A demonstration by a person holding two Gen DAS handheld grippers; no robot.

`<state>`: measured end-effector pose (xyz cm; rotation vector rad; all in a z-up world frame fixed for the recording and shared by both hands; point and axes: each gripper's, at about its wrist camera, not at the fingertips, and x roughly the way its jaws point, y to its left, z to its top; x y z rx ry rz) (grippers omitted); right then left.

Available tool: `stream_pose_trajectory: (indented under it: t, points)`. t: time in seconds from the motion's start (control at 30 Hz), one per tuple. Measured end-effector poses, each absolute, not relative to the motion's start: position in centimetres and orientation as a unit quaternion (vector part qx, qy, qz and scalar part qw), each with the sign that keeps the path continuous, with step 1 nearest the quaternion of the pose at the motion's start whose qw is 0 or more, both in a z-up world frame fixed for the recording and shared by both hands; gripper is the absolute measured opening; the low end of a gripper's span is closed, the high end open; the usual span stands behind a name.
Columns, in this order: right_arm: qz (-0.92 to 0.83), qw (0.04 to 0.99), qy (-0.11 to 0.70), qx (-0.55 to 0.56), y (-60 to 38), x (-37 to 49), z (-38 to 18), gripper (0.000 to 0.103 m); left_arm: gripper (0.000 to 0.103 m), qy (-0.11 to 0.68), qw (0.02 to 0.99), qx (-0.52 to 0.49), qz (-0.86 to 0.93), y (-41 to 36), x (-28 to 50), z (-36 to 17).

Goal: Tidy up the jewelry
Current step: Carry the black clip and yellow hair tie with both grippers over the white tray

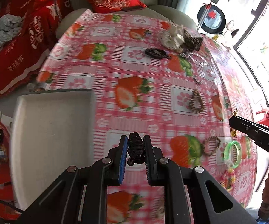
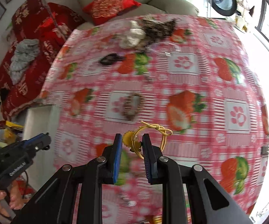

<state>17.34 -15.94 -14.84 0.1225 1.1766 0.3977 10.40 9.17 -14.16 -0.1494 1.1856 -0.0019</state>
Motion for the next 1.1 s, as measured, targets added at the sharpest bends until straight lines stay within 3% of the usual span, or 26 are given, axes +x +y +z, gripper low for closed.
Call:
stream_pose_trajectory:
  t: [0.27,0.53,1.1]
  points:
    - [0.270,0.800,0.534,0.042,-4.7,15.6,-12.5,0.024,0.024,0.552,0.829,-0.069,0.047,18.7,8.2,-13.8]
    - [0.336,0.774,0.536,0.032,6.3,15.8,-13.8,0.023,0.024,0.549,0.829,-0.070,0.080,24.9,9.8,-16.3]
    - [0.301,0.747,0.593,0.024,12.1,19.9,-21.1,0.024,0.024,0.568,0.816,-0.047,0.094,26.6,12.8,-21.9]
